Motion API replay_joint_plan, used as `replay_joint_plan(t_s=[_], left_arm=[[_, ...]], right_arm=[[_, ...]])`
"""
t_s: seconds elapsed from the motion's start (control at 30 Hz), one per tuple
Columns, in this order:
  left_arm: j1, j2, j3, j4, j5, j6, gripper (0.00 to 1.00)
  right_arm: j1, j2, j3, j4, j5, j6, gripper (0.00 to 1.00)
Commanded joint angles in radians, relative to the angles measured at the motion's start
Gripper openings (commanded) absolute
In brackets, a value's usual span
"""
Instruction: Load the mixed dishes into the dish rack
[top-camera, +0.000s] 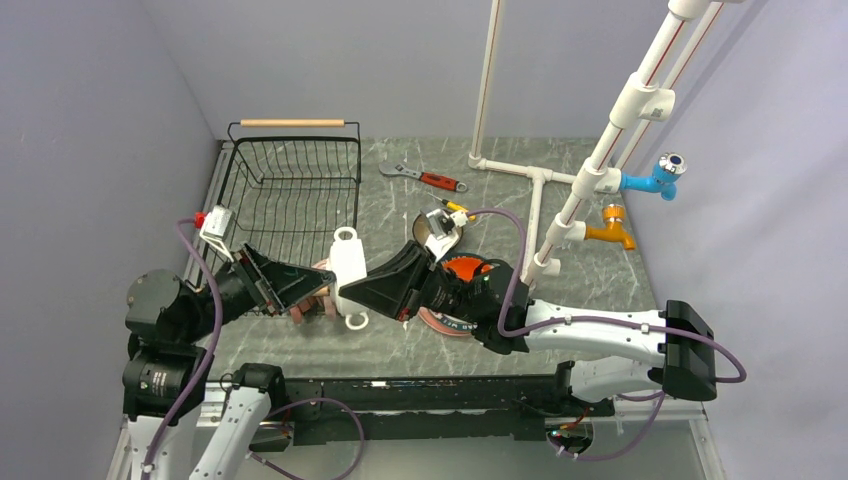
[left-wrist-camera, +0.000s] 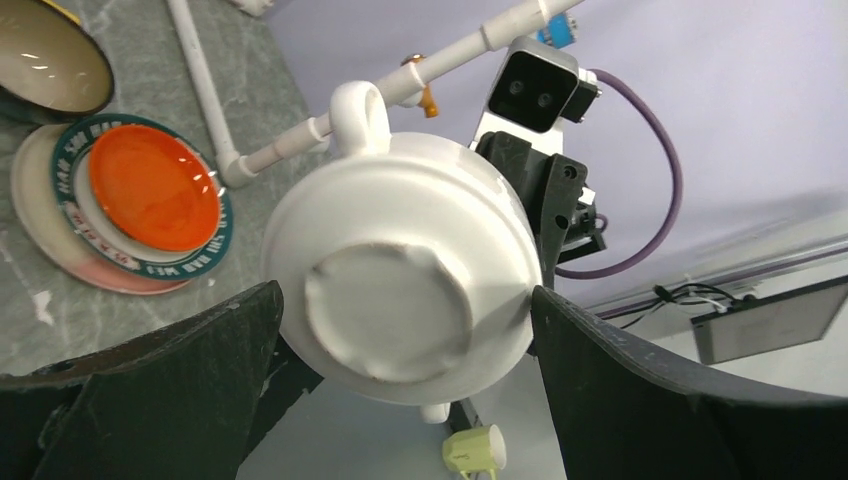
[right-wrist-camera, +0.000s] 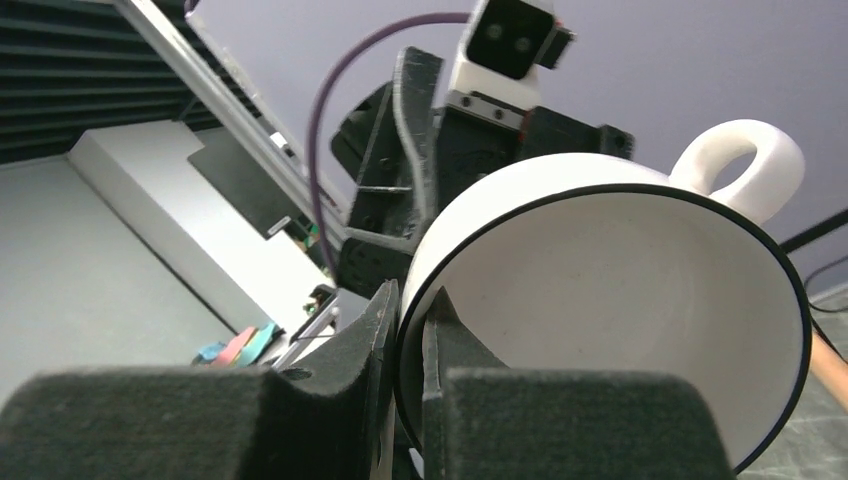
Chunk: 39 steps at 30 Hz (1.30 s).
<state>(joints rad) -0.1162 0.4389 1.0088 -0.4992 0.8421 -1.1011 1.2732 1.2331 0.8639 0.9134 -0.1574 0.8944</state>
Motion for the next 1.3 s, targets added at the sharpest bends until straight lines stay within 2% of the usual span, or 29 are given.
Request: replay_joint_plan(t_s=[0.0, 0.07, 0.17, 0.3, 0.33, 0.43, 0.5, 0.67, 0.77, 0.83, 0.9, 1.0, 1.1, 1.27], left_arm=[[-0.005, 0.043, 0.12, -0.208, -0.052, 0.202, 0.99], [-0.005, 0.049, 0.151, -0.25, -0.085, 0.233, 0.99], [-0.005, 0.037, 0.142, -0.229, -0.095, 0.213, 0.99], [-0.005, 0.038, 0.122, -0.204, -0.075, 0.194, 0.99], [-0.004, 0.045, 0.118, -0.202, -0.064, 0.188, 0.98], [-0.005, 0.042, 0.073, -0.119, -0.006, 0.133, 0.78], [-0.005, 0.032, 0.006, -0.029, 0.04, 0.079, 0.72], [-0.005, 0.041, -0.064, 0.047, 0.113, 0.025, 0.7], [-0.006, 0.046, -0.037, 0.001, 0.092, 0.074, 0.75], [-0.007, 0.065, 0.027, -0.071, 0.064, 0.139, 0.82], [-0.007, 0.097, 0.146, -0.16, 0.021, 0.223, 0.92], [-0.015, 0.165, 0.31, -0.274, -0.052, 0.32, 0.99], [-0.016, 0.193, 0.355, -0.25, -0.067, 0.318, 0.99], [-0.016, 0.186, 0.26, -0.137, -0.048, 0.255, 0.92]], right_arm=[[-0.003, -0.053, 0.005, 0.059, 0.143, 0.002, 0.0], [-0.003, -0.064, 0.005, 0.013, 0.206, -0.005, 0.0], [-0.009, -0.069, 0.012, -0.037, 0.27, -0.024, 0.0], [-0.028, -0.065, 0.007, -0.025, 0.275, -0.032, 0.0], [-0.029, -0.068, 0.004, -0.027, 0.283, -0.032, 0.0], [-0.034, -0.072, -0.005, -0.016, 0.324, -0.023, 0.0], [-0.037, -0.065, -0.001, 0.0, 0.355, -0.023, 0.0], [-0.051, -0.037, 0.039, -0.02, 0.363, -0.023, 0.0], [-0.059, -0.025, 0.051, -0.007, 0.31, -0.045, 0.0], [-0.059, -0.027, 0.051, 0.001, 0.241, -0.074, 0.0], [-0.06, -0.029, 0.047, 0.016, 0.083, -0.132, 0.0], [-0.059, -0.043, 0.023, 0.017, -0.105, -0.225, 0.0], [-0.058, -0.053, -0.045, 0.104, -0.164, -0.264, 0.0], [-0.058, -0.052, -0.096, 0.26, -0.261, -0.274, 0.0]])
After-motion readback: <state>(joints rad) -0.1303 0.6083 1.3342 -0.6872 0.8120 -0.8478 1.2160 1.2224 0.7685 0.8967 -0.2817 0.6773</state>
